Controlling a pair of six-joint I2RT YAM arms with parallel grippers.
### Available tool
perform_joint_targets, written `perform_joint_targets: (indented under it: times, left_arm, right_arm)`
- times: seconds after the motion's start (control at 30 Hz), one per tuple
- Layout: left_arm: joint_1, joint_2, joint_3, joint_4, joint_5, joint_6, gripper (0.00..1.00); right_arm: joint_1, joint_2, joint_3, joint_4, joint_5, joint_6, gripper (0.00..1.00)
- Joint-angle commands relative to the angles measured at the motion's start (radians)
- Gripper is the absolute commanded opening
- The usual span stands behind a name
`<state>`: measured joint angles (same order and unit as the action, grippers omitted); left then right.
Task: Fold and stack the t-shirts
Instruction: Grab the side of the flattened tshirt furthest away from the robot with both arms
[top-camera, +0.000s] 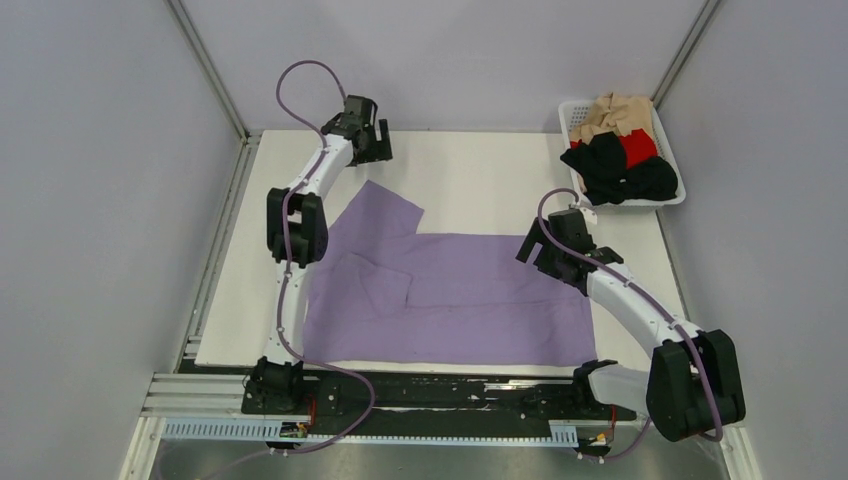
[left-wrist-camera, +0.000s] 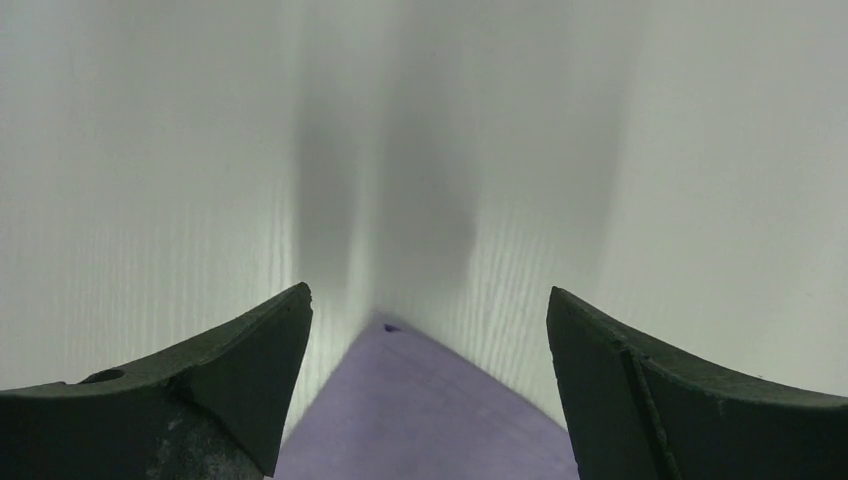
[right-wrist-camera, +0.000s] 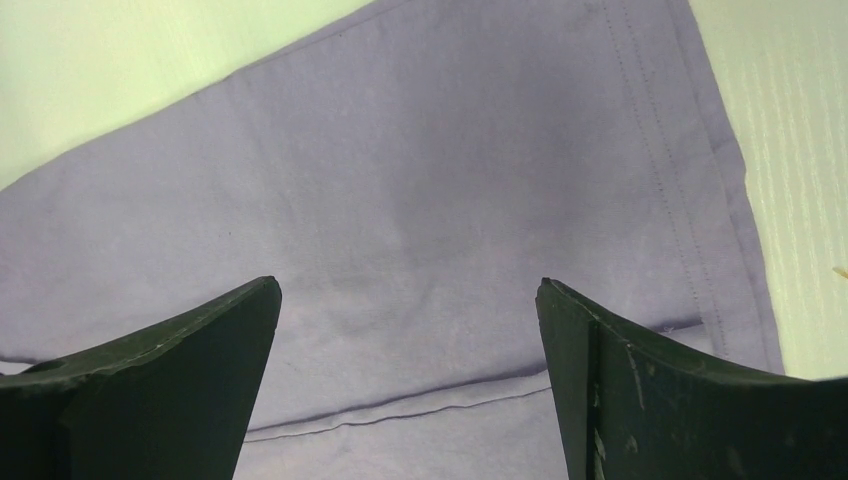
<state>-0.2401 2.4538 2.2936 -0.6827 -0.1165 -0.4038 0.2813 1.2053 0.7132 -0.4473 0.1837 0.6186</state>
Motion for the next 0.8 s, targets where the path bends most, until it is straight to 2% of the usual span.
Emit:
perform_joint_targets:
  times: [0.0, 0.17, 0.5, 0.77]
  left_arm:
    - [0.035, 0.054, 0.073, -0.029, 0.066, 0.057, 0.93]
    - [0.036, 0.062, 0.012, 0.005, 0.057, 0.088, 0.9]
    - [0.029, 0.083, 0.005, -0.079, 0.135, 0.16, 0.8]
    - [0.007, 0.095, -0.001, -0.121, 0.065, 0.173, 0.65]
  right_arm:
    - [-0.012, 0.004, -0.006, 0.043, -0.014, -0.024, 1.0]
    - [-0.016, 0.018, -0.01, 0.044, -0.006, -0.028, 1.0]
    - [-0.016, 0.039, -0.006, 0.043, -0.008, -0.025, 1.0]
    - [-0.015, 0.023, -0.015, 0.044, -0.009, -0.022, 1.0]
